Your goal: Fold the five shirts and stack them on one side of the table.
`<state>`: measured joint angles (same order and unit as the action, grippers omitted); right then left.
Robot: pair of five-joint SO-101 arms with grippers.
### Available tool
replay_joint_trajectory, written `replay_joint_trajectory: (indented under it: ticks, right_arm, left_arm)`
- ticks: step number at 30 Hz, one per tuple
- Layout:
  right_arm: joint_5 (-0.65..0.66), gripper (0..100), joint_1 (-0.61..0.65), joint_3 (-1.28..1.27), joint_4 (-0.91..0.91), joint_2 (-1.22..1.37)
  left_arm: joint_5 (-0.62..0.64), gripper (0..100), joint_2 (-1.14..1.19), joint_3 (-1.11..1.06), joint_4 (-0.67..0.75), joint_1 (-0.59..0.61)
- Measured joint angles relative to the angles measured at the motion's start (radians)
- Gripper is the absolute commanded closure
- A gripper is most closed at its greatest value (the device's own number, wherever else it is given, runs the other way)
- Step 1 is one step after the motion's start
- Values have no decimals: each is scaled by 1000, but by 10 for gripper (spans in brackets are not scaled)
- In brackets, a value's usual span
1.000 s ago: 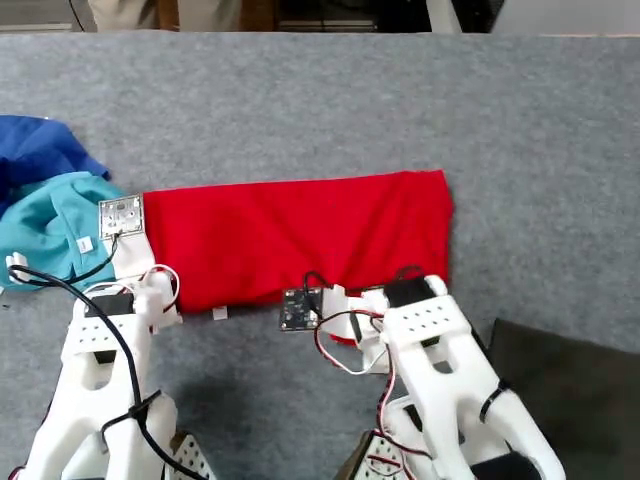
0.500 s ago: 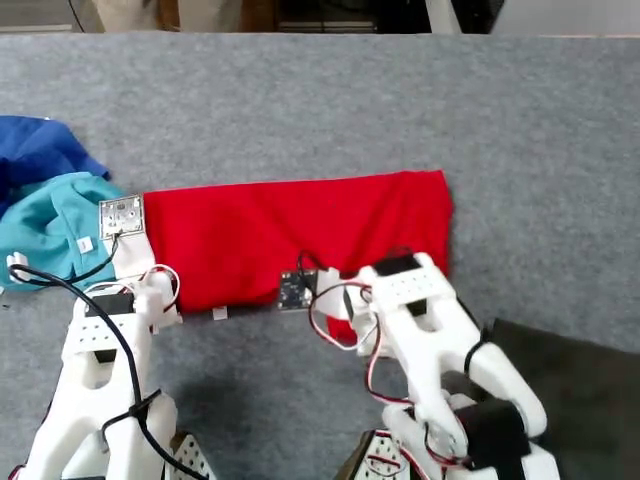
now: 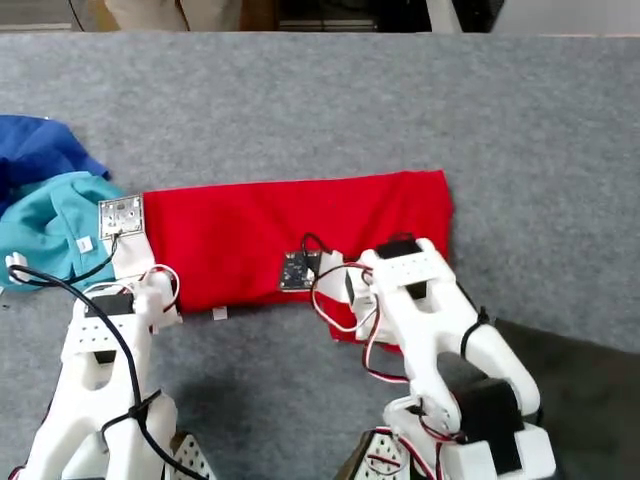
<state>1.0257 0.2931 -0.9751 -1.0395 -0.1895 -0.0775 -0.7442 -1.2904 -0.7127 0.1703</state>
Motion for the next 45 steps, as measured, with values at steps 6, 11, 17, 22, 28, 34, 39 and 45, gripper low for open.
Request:
replay_joint_trajectory:
  ticks: [6,11,17,22,28,34,39,45]
  right_arm:
    - [-5,994,-32,37,-8,26]
    - [-5,994,-49,150,-117,52]
    - [-5,994,-49,384,-244,94]
    - [14,994,-83,611,-292,267]
    - [28,994,-91,937,-325,522]
    - [117,990,-91,1284,-431,735]
    - [150,825,-55,1510,-486,873]
    - [153,594,-37,1631,-559,905]
  left_arm:
    - [0,981,0,0,0,0]
    - [0,981,0,0,0,0]
    - [0,981,0,0,0,0]
    - [0,981,0,0,0,0]
    - [0,981,0,0,0,0]
    - [0,981,0,0,0,0]
    - [0,981,0,0,0,0]
    - [0,981,0,0,0,0]
